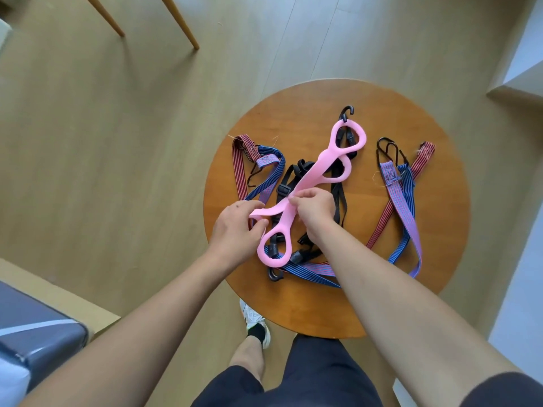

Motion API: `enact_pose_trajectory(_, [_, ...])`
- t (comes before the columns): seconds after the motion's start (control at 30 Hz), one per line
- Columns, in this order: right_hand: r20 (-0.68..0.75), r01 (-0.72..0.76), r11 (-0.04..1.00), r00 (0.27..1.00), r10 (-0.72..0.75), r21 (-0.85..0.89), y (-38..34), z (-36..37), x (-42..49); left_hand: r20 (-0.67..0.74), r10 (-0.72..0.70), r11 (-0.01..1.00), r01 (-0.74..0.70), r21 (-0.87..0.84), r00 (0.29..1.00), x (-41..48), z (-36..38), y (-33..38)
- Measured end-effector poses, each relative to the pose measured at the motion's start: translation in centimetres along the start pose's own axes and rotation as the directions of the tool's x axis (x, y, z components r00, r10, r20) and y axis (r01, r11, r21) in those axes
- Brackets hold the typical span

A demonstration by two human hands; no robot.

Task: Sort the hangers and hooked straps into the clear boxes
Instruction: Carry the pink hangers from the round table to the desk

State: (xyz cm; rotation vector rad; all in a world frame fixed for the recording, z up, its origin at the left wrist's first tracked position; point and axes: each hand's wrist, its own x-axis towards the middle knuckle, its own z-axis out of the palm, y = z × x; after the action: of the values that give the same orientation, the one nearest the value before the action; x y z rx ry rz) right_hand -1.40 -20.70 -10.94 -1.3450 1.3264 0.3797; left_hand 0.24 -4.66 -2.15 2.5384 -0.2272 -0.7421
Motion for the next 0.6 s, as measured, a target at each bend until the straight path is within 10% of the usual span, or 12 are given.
enact_pose_trajectory(0.27, [-0.084,0.008,0.993,0.996,-0.018,-0.117,-0.5,0.9,-0.2,-0.029,0.004,0.998,-0.005,-0.060,1.000,-0.1,0.4,-0.3])
enact_pose_trajectory(0.6, [0.295,0.304,0.948,0.901,-0.317,0.089,-0.2,-4.6,-6.3,0.241,0.195,0.981,-0.187,-0.058,0.951,1.3,-0.1,1.4])
